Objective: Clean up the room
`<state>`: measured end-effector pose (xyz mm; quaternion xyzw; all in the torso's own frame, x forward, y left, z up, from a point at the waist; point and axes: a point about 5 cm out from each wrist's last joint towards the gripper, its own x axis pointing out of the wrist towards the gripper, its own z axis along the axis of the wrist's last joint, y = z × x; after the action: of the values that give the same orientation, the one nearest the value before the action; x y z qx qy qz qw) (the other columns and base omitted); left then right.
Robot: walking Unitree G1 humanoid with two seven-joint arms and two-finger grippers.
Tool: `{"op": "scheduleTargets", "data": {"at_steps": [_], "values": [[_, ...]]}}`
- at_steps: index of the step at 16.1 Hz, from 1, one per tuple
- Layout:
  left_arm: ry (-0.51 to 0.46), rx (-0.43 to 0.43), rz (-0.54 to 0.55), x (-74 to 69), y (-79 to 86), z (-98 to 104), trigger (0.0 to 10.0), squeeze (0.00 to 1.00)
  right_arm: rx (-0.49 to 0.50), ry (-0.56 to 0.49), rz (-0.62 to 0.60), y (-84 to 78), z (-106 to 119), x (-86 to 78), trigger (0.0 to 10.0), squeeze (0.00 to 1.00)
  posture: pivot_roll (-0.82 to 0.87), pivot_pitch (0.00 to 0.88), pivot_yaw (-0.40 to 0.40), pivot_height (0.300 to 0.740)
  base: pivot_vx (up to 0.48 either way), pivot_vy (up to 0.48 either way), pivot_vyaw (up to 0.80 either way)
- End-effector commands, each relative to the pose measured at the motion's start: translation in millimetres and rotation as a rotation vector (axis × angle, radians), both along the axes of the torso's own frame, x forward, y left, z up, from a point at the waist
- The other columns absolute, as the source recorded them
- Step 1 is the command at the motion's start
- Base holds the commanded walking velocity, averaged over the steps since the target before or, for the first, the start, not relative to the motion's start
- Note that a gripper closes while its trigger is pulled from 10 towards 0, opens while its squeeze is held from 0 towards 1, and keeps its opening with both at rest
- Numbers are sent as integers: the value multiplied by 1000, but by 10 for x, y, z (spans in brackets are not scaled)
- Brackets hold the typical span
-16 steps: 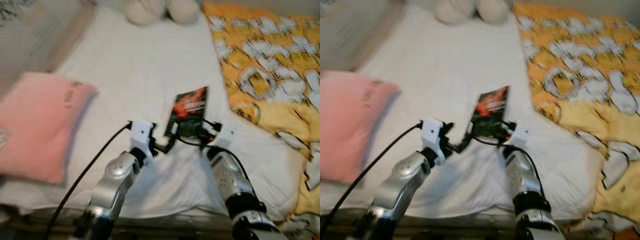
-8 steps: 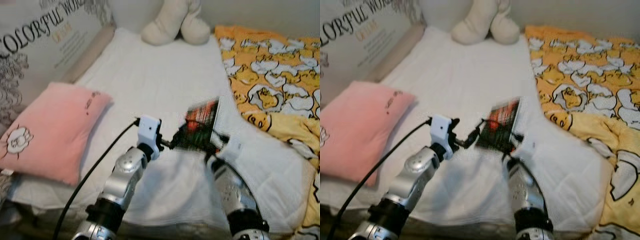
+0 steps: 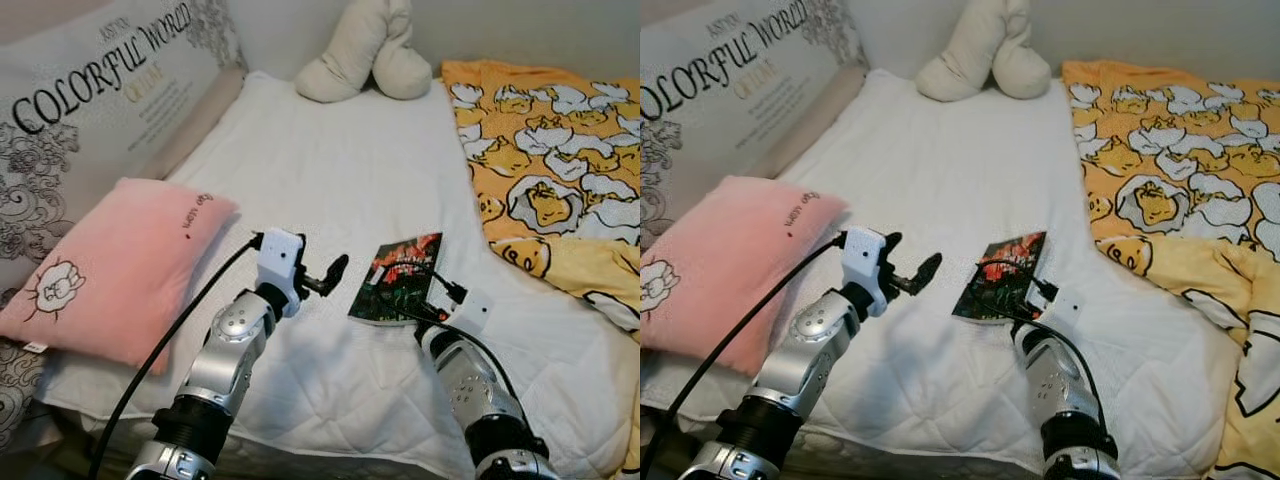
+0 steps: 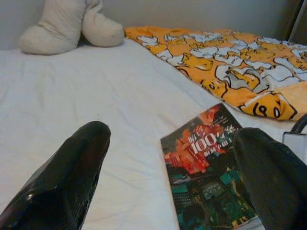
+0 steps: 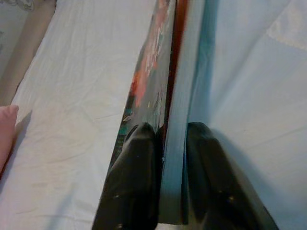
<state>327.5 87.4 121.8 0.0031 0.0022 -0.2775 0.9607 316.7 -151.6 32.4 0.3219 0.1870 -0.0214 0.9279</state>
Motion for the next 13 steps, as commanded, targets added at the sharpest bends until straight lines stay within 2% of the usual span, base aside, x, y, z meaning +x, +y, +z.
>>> {"op": "scheduleTargets", "data": {"at_steps": [1, 3, 4, 6, 9, 10, 13], "values": [[-16, 9, -6, 13, -1, 34, 10000, 0, 6, 6, 11, 53, 3, 25, 10000, 0, 156, 0, 53, 740, 0, 0, 0], [-25, 20, -18, -3, -12, 24, 10000, 0, 95, 10, 1, 96, 31, 63, 10000, 0, 161, 0, 50, 740, 0, 0, 0], [-25, 21, -22, -11, -17, 20, 10000, 0, 101, 19, -12, 84, 27, 72, 10000, 1000, 165, 0, 48, 740, 0, 0, 0], [-27, 22, -30, -29, -26, 14, 10000, 0, 75, 2, -14, 67, 53, 93, 10000, 1000, 167, 0, 46, 740, 0, 0, 0], [-23, 25, -41, -57, -44, -9, 10000, 0, 108, 32, -20, 67, 24, 89, 10000, 1000, 165, 0, 45, 740, 0, 0, 0], [-23, 25, -44, -61, -49, -10, 10000, 0, 130, 62, -28, 74, -13, 79, 10000, 0, 165, 0, 46, 740, 0, 0, 0], [-21, 30, -51, -56, -57, -14, 10000, 0, 234, 103, -55, 110, -30, 100, 10000, 0, 166, 0, 48, 740, 0, 0, 0]]}}
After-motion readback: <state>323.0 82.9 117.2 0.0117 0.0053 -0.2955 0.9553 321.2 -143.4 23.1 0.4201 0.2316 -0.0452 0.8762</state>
